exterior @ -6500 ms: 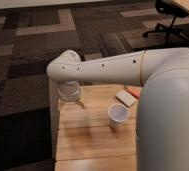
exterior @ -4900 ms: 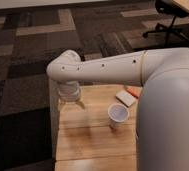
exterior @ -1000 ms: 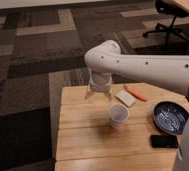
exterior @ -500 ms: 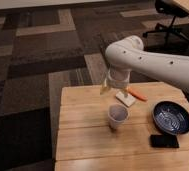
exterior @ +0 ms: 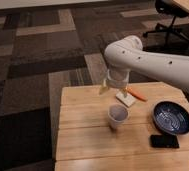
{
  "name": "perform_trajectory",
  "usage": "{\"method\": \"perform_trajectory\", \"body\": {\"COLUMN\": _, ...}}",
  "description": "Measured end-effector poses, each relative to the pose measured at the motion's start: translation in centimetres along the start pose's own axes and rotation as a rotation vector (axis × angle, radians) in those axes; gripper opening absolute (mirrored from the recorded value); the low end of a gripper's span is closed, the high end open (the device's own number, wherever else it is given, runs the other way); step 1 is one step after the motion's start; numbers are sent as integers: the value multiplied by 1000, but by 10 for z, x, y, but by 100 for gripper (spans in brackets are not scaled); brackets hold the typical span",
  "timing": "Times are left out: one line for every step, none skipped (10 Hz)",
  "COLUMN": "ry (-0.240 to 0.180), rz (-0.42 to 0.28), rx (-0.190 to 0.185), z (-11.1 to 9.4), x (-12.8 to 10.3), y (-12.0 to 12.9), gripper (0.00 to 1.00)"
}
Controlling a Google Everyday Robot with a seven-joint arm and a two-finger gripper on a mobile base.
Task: Push the ceramic bowl across the table
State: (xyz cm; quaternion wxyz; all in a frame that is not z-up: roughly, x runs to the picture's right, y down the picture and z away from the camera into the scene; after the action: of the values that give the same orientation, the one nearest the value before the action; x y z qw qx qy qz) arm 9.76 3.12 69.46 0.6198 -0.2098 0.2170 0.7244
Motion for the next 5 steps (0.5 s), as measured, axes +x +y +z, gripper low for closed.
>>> {"method": "perform_trajectory", "body": {"ry": -6, "rz": 46, "rx": 2, "z": 2, "x": -5, "y": -17, "gripper": 65}}
{"method": "perform_trajectory", "body": {"ry": -9, "rz": 85, "rx": 0, "z": 6, "x": -10, "y": -34, "gripper": 65}}
{"method": "perform_trajectory", "body": {"ry": -10, "rz": 101, "rx": -3, "z": 7, "x": -12, "y": -41, "gripper": 65}}
{"method": "perform_trajectory", "body": {"ry": -13, "rz": 129, "rx": -12, "z": 12, "x": -17, "y": -60, "gripper": 65}}
{"method": "perform_trajectory", "body": {"ry": -16, "rz": 135, "rx": -18, "z": 17, "x": -20, "y": -70, "gripper": 65}}
